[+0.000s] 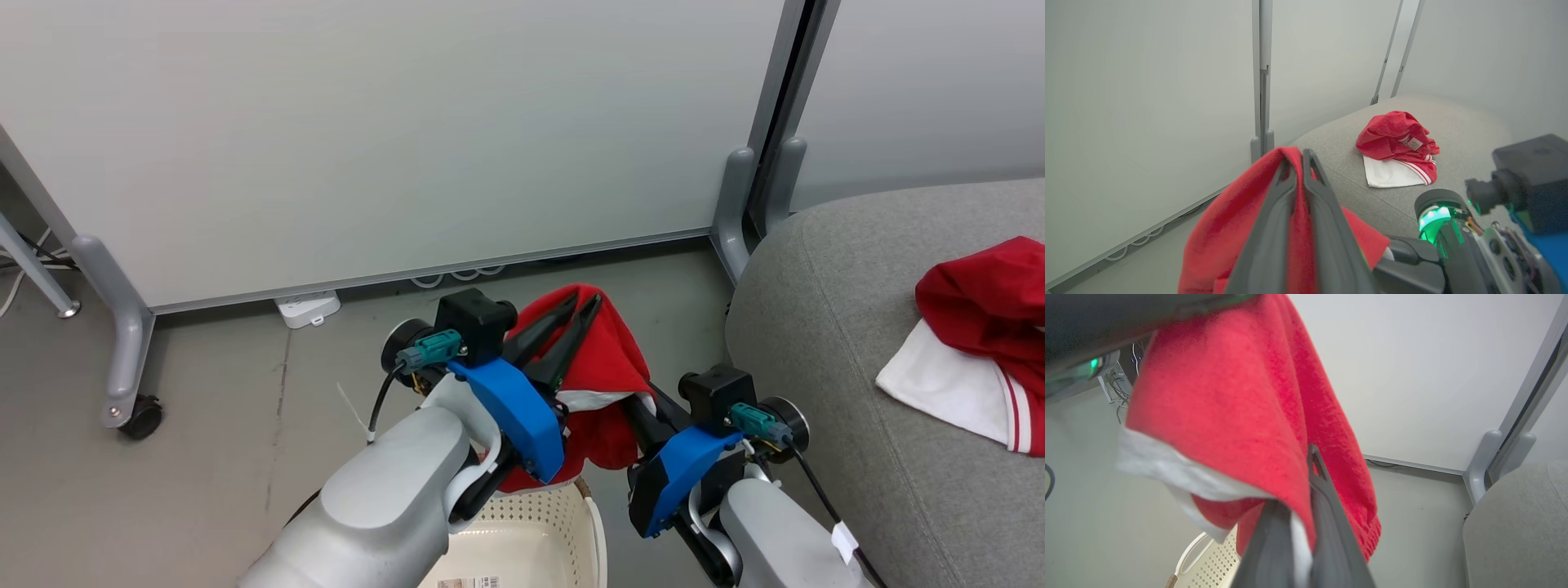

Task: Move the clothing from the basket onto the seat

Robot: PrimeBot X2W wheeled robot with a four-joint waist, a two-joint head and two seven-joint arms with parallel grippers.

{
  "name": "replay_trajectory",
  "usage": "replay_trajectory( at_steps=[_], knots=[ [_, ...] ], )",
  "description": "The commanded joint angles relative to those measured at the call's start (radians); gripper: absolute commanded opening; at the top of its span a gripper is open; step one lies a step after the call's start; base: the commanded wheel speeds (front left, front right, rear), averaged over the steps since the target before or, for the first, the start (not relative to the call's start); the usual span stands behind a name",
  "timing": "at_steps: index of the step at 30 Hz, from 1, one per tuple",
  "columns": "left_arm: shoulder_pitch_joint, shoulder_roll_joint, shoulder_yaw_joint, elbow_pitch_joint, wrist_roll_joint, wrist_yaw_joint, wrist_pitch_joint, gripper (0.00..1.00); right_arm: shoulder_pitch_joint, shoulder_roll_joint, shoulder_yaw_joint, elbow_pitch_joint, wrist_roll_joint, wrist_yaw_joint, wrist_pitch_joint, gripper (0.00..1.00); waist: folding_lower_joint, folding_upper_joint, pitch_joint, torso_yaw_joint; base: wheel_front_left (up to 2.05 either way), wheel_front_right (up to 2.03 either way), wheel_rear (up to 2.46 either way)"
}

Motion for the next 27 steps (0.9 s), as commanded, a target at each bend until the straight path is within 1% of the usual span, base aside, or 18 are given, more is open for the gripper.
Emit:
replay_trajectory(
  at_steps=[1,6,9,10,15,19,22,27],
  knots=[
    [0.020,0.009,0.031,-0.034,0.025,0.007,-0.005,1.00,-0.012,-0.001,-0.005,0.003,-0.001,-0.001,-0.006,0.00,-0.0001,0.0000,0.001,0.000,0.00,0.00,0.00],
    [0.147,0.053,0.133,-0.167,0.133,0.021,-0.004,1.00,-0.011,-0.001,-0.023,-0.011,-0.010,-0.001,-0.016,0.00,-0.0001,0.0000,0.006,0.000,0.00,0.00,0.00],
    [0.251,0.082,0.200,-0.241,0.201,0.024,-0.004,1.00,-0.008,-0.001,-0.037,-0.023,-0.012,-0.001,-0.020,0.00,-0.0001,0.0000,0.015,0.001,0.00,0.00,0.00],
    [0.251,0.082,0.200,-0.241,0.201,0.024,-0.004,1.00,-0.008,-0.001,-0.037,-0.023,-0.012,-0.001,-0.020,0.00,-0.0001,0.0000,0.015,0.001,0.00,0.00,0.00],
    [0.407,0.119,0.319,-0.342,0.304,0.022,-0.004,1.00,0.004,-0.006,-0.070,-0.043,-0.024,-0.001,-0.022,0.00,-0.0001,0.0000,0.031,0.013,0.00,0.00,0.00],
    [0.515,0.131,0.429,-0.409,0.366,0.012,-0.004,1.00,0.013,-0.008,-0.096,-0.058,-0.035,-0.001,-0.019,0.00,-0.0001,0.0000,0.040,0.022,0.00,0.00,0.00],
    [0.575,0.141,0.489,-0.435,0.416,0.003,-0.004,1.00,0.018,-0.010,-0.110,-0.070,-0.042,-0.001,-0.013,0.00,-0.0001,0.0000,0.045,0.027,0.00,0.00,0.00],
    [0.645,0.128,0.576,-0.464,0.473,-0.006,-0.004,1.00,0.023,-0.010,-0.129,-0.088,-0.052,-0.001,-0.006,0.00,-0.0001,0.0000,0.053,0.033,0.00,0.00,0.00]
  ],
)
